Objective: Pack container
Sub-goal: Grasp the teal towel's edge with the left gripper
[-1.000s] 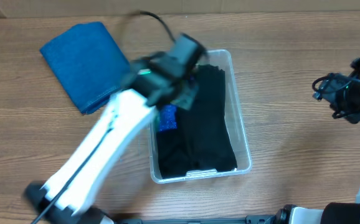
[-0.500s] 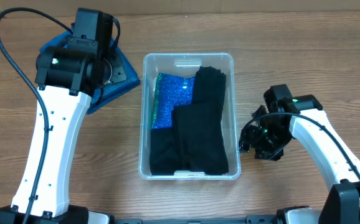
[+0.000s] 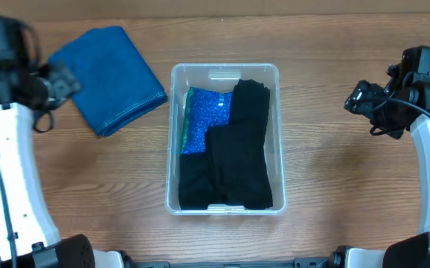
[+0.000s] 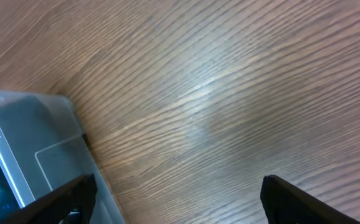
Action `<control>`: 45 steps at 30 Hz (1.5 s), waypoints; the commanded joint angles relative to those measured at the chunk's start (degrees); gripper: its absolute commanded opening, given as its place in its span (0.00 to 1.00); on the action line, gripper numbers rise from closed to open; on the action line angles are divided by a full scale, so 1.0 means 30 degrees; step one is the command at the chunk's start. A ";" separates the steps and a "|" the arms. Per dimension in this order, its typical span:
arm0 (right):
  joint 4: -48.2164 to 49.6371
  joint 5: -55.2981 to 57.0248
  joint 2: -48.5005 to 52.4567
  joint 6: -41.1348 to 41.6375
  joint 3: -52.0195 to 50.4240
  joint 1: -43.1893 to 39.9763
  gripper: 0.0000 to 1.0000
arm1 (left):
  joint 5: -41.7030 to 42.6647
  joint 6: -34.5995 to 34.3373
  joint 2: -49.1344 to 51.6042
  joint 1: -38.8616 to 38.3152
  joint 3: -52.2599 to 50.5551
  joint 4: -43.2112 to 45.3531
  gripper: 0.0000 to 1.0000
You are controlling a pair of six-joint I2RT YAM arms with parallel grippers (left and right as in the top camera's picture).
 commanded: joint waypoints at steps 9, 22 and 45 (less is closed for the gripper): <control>-0.0306 0.0211 -0.0211 -0.0699 0.0189 0.0087 0.91 | 1.1409 0.5326 0.8575 0.5821 -0.4073 0.7482 1.00; -0.0168 0.0197 -0.0211 -0.0619 0.0189 0.0087 0.93 | 1.3675 0.2565 1.4229 0.3599 -0.4073 1.5963 1.00; -0.0182 0.0415 -0.0211 -0.1282 0.0189 0.0080 0.94 | 1.0506 0.2994 -0.4182 -0.4488 -0.2565 0.9530 0.04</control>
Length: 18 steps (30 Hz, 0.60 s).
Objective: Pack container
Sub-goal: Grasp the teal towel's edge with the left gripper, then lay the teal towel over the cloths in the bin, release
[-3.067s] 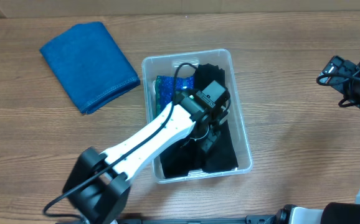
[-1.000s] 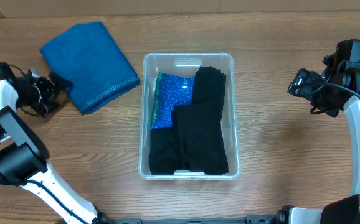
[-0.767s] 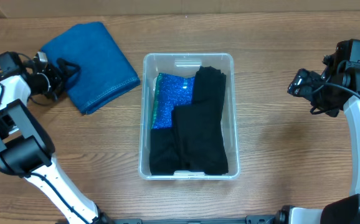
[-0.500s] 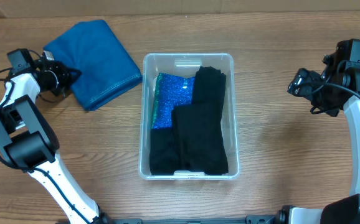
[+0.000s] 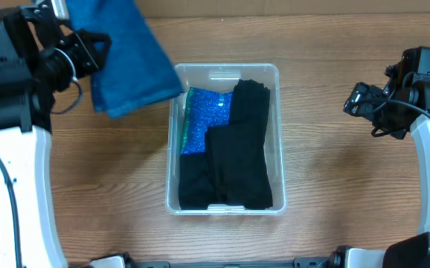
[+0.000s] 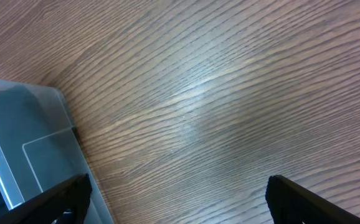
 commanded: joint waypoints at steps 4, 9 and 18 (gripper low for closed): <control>-0.0146 0.0189 -0.0211 -0.0087 0.0182 0.0080 0.94 | -0.0204 0.0903 -0.1399 -0.8080 0.0707 -0.3009 0.04; -0.0146 0.0189 -0.0211 -0.0095 0.0182 0.0080 0.95 | 0.1785 0.4233 0.0102 -1.2866 0.0707 -0.3388 0.04; -0.0277 0.0182 -0.0211 -0.0153 0.0182 0.0080 0.94 | -0.2222 -0.0940 0.0831 -1.3559 -0.1552 -0.3075 0.04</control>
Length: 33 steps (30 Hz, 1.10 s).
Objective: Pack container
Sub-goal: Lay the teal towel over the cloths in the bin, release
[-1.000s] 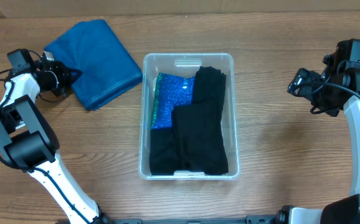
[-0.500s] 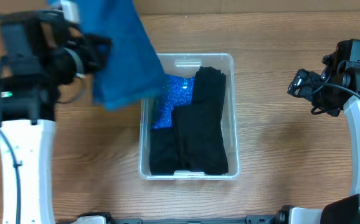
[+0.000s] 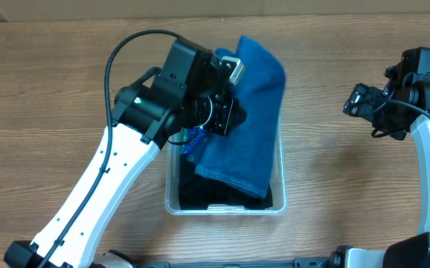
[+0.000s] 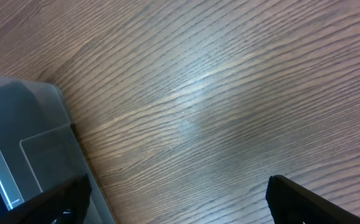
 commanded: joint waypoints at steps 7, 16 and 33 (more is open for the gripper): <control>0.0022 0.0175 -0.0211 -0.0153 0.0182 0.0080 0.94 | -0.0838 -0.7322 -0.0350 -0.0321 -0.3701 0.3606 0.04; 0.0087 0.0175 -0.0211 -0.0153 0.0182 0.0080 0.95 | -0.6688 -0.8888 -0.0350 -0.0277 -0.3723 -0.0597 0.24; 0.0051 0.0168 -0.0211 -0.0146 0.0182 0.0080 0.95 | -1.1264 -0.1632 0.0882 -0.0182 -0.2820 0.3410 0.04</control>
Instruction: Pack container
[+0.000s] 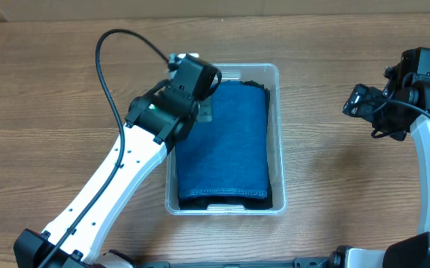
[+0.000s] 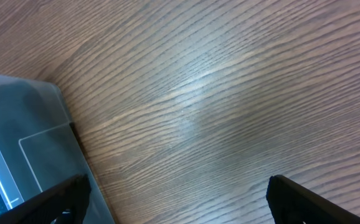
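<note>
A clear plastic container (image 1: 277, 134) stands mid-table. A folded blue denim cloth (image 1: 226, 141) lies flat in it, covering nearly all of the black clothes; a black strip (image 1: 226, 199) shows at the near end. My left gripper (image 1: 202, 106) is at the cloth's far left corner, its fingers hidden under the wrist. My right gripper (image 1: 358, 100) hangs to the right of the container, over bare wood. In the right wrist view that gripper (image 2: 180, 208) is open with nothing between its fingers (image 2: 304, 202), and the container's corner (image 2: 24, 143) shows at the left.
The wooden table (image 1: 349, 186) lies on both sides of the container. The left arm (image 1: 118, 179) crosses the table from the near left edge up to the container. A black cable (image 1: 107, 67) loops over the table above the arm.
The denim cloth was held tilted over the container by my left gripper; now it lies flat inside. The left wrist is now at the container's far left corner. The right arm has not moved.
The denim cloth first lay on the table at the far left, my left gripper at it. Then the left gripper held it lifted there, then over the container. Now the cloth lies in the container on the black and sparkly blue clothes. My right gripper stayed open.
</note>
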Action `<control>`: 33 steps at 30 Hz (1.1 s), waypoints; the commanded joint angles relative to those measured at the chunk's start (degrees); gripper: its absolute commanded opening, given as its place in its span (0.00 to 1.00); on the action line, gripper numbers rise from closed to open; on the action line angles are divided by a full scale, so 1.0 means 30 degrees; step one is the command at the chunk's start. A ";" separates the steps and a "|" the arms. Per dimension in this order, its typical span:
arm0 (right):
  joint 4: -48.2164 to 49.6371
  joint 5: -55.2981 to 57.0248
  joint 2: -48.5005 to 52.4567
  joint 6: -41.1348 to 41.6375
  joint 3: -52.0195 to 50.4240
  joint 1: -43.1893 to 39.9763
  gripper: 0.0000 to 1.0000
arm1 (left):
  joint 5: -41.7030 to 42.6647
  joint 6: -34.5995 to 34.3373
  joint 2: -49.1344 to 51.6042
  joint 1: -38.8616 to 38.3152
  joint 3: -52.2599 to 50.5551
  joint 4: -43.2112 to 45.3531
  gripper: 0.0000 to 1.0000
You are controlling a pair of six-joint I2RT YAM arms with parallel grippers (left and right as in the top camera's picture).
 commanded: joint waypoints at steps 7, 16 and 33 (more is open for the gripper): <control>0.0066 0.0168 -0.0211 -0.0146 0.0182 0.0087 0.95 | 0.2630 0.3009 0.6703 -0.0029 0.0415 0.2171 0.36; 0.1209 -0.0168 -0.0226 -0.2601 0.0765 0.1647 0.95 | -0.2572 0.3563 0.2208 0.0729 0.5858 -0.1719 0.91; 0.6994 -0.0393 -0.3002 -0.2484 0.1428 0.3687 1.00 | -0.0022 0.2310 -0.2157 0.9785 0.5559 -0.5814 1.00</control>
